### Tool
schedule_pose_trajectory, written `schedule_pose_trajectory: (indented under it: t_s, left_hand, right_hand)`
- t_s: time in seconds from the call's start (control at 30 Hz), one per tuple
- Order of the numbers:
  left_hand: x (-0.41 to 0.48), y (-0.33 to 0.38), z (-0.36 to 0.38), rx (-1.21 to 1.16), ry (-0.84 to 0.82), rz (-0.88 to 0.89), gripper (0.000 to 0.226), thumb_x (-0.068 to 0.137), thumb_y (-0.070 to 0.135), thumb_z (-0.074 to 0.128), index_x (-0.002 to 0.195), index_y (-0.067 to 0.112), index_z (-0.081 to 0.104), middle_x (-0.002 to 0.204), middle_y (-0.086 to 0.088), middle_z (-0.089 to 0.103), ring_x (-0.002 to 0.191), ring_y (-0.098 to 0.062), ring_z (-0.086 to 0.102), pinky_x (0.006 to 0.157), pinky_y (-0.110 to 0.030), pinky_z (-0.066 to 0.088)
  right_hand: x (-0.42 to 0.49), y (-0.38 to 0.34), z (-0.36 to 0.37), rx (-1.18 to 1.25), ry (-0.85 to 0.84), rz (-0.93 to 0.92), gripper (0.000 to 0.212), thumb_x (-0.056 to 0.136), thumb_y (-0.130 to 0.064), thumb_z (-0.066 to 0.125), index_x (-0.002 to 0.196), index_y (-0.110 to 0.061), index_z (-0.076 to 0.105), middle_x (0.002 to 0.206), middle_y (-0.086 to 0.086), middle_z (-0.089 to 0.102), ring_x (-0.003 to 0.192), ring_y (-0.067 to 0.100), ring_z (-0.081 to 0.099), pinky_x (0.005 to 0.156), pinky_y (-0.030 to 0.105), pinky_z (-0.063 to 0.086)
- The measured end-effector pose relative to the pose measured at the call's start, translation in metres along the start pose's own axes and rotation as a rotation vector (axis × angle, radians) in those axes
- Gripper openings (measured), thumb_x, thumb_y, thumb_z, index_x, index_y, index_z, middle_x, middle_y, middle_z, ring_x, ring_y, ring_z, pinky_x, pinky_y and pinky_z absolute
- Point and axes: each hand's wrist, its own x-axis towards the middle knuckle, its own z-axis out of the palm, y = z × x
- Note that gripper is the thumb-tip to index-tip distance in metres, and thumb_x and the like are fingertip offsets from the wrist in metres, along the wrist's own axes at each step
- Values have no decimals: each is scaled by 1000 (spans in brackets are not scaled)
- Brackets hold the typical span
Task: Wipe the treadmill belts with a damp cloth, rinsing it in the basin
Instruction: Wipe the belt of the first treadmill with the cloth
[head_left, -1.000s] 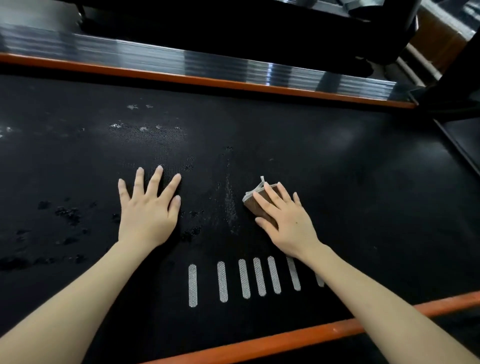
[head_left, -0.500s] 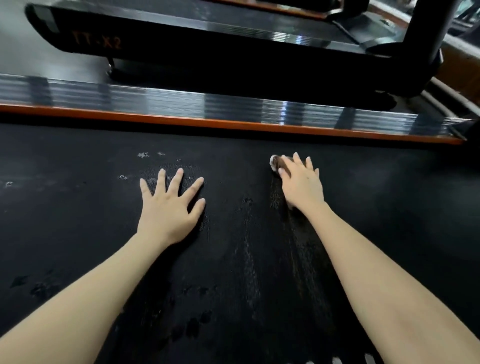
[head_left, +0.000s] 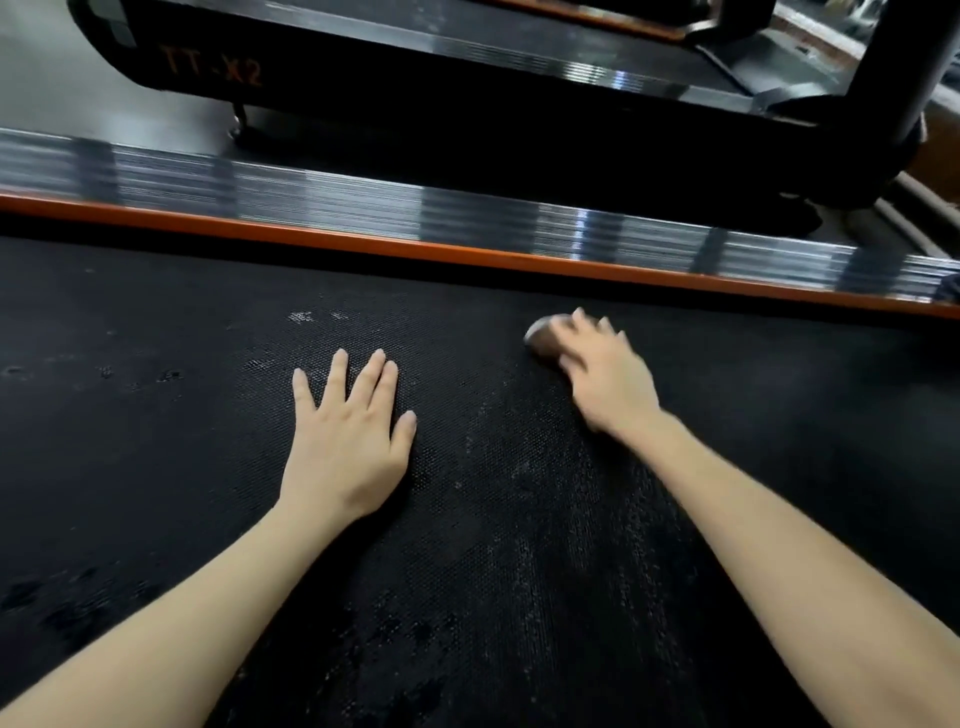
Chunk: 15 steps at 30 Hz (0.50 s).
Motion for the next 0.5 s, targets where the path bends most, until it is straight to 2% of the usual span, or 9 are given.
schedule_pose_trajectory:
  t_s: [0.03,0.07,0.1,0.17,0.27,0.3,0.37,0.43,0.5]
  left_hand:
    - [0,0,0,5,-1,-3,86,79,56,-7,152,16,15,160,3,8,147,-26,-2,115,-55,-5]
    - [-1,0,1,7,5,-5,86,79,56,-8,152,17,15,160,3,9,147,-27,-1,115,-55,-5]
    - [0,0,1,8,9,-5,86,79,56,-8,152,17,16,160,3,9,147,-27,-1,115,-55,-5]
    - [1,0,-1,11,2,0,86,79,56,-8,152,17,15,160,3,8,147,-27,-2,115,-55,-6]
    - [2,0,-2,10,-8,0,86,79,56,-8,152,17,15,160,3,8,147,-26,-2,115,-55,-6]
    - [1,-1,-2,15,-10,0,86,79,56,-8,152,17,14,160,4,8,147,-25,-3,115,-54,-6]
    - [-1,-2,-2,-7,0,-2,85,79,56,-7,152,17,15,160,4,9,147,-24,-3,116,-53,-6]
    - [-2,-2,-3,-36,14,1,84,81,56,-4,151,15,19,159,3,13,147,-24,-1,117,-53,-5]
    - [-1,0,-3,-30,12,3,84,81,56,-3,151,15,19,159,2,12,147,-25,-2,117,-53,-6]
  right_hand:
    - [26,6,3,17,-19,162,46,99,-19,37,145,-25,34,155,7,26,140,37,21,112,48,22]
    - [45,3,6,19,-18,246,46,101,-22,36,146,-26,29,157,6,21,142,37,16,112,46,21]
    - [55,-7,10,-7,-8,252,47,101,-24,35,147,-25,27,157,7,19,142,39,14,112,46,22]
    - [57,-40,17,-35,2,149,46,101,-26,34,147,-21,27,156,10,19,139,42,17,111,46,24]
    - [12,-80,25,1,-22,-185,48,99,-24,40,146,-20,30,155,11,23,138,42,21,111,42,25]
    - [-9,-87,23,50,-30,-285,49,99,-23,43,146,-22,32,155,9,24,140,39,22,111,42,26]
    - [-21,-76,17,85,-65,-370,49,98,-21,44,146,-27,32,156,3,23,143,30,18,114,39,22]
    - [7,-57,18,53,-61,-262,49,99,-18,41,146,-28,31,156,2,22,144,27,17,116,38,13]
    - [49,-51,20,63,-32,-58,47,100,-19,37,146,-28,31,156,2,22,144,28,16,115,39,16]
